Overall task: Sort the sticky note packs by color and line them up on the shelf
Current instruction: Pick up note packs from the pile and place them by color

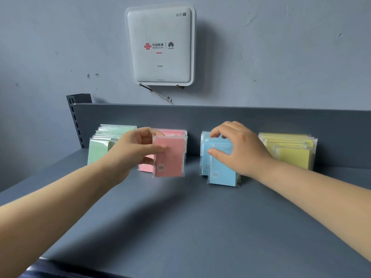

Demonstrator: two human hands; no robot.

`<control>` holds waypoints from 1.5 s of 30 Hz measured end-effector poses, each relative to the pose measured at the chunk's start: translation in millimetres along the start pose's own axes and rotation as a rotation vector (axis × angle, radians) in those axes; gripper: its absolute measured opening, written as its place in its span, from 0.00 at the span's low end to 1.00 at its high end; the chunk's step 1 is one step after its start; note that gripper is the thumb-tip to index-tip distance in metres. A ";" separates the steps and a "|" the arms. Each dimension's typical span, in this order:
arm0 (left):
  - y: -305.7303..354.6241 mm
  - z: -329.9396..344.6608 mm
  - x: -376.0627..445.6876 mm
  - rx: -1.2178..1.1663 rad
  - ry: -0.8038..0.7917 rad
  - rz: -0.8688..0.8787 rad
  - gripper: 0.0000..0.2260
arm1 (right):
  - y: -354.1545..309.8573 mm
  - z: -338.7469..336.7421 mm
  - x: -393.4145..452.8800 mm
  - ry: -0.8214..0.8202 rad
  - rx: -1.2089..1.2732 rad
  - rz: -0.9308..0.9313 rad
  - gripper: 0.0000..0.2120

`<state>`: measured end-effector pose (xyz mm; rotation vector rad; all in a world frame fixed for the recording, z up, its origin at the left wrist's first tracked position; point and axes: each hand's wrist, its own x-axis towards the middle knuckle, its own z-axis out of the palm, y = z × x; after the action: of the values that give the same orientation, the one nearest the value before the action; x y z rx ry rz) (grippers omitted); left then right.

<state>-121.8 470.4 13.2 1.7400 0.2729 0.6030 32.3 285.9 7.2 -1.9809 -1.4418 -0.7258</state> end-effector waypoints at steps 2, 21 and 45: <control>1.7 -12.2 3.7 0.024 -0.043 0.018 0.09 | -18.1 2.1 6.9 -0.015 0.094 0.065 0.13; -29.1 -79.8 38.0 0.681 -0.210 0.341 0.10 | -107.3 74.1 48.8 -0.242 -0.056 0.418 0.09; 7.8 4.0 12.9 1.417 -0.165 0.823 0.16 | -79.3 -2.1 5.0 -0.333 -0.606 0.153 0.11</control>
<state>-109.9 471.3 23.3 3.3124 -0.2607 0.9291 -42.6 307.4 23.0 -2.7525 -1.3264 -0.8662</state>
